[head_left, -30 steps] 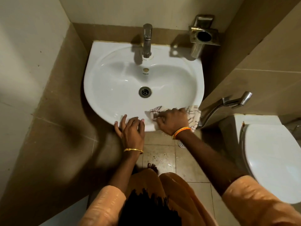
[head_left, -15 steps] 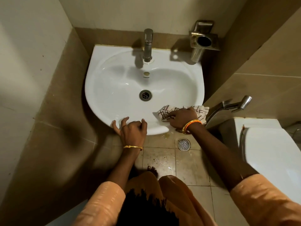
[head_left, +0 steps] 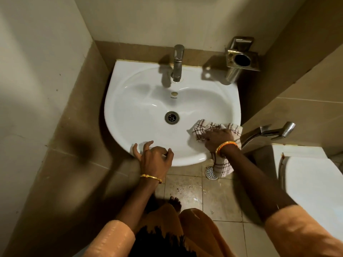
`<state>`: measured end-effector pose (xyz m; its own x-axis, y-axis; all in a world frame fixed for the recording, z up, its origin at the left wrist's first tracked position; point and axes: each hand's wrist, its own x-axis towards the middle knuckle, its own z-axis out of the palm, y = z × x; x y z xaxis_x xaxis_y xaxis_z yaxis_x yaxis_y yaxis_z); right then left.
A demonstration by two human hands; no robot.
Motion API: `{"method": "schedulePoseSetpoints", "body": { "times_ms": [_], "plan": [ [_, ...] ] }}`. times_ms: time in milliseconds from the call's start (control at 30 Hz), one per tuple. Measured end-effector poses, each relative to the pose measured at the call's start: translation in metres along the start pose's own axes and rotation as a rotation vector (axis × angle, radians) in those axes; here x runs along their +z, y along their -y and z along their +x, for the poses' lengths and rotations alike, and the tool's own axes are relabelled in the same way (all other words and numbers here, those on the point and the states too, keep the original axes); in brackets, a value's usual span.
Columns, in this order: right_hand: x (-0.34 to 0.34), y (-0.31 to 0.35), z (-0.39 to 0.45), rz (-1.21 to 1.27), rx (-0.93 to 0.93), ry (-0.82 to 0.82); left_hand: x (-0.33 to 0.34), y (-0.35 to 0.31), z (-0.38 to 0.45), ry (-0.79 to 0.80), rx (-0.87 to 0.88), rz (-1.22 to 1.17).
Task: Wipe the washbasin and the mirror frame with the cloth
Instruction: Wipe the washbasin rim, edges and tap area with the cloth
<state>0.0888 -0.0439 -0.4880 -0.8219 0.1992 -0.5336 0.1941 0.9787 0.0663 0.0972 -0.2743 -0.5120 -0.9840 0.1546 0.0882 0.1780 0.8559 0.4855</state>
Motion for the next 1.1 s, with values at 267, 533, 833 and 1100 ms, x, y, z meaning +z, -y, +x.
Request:
{"method": "schedulePoseSetpoints", "body": {
  "times_ms": [267, 533, 833, 1100],
  "plan": [
    [-0.03, -0.025, 0.052, 0.145, 0.095, -0.214, -0.034, 0.066, 0.053, -0.243, -0.271, 0.038],
    [-0.018, -0.01, 0.07, 0.141, 0.264, -0.432, -0.04, 0.111, 0.096, -0.081, -0.528, -0.214],
    [-0.013, 0.002, 0.081, 0.565, 0.535, -0.86, -0.03, 0.123, 0.153, -0.108, -0.531, -0.231],
    [-0.021, 0.083, 0.148, 0.915, 0.306, -0.844, -0.017, 0.129, 0.15, -0.13, -0.473, -0.138]
  ]
}}
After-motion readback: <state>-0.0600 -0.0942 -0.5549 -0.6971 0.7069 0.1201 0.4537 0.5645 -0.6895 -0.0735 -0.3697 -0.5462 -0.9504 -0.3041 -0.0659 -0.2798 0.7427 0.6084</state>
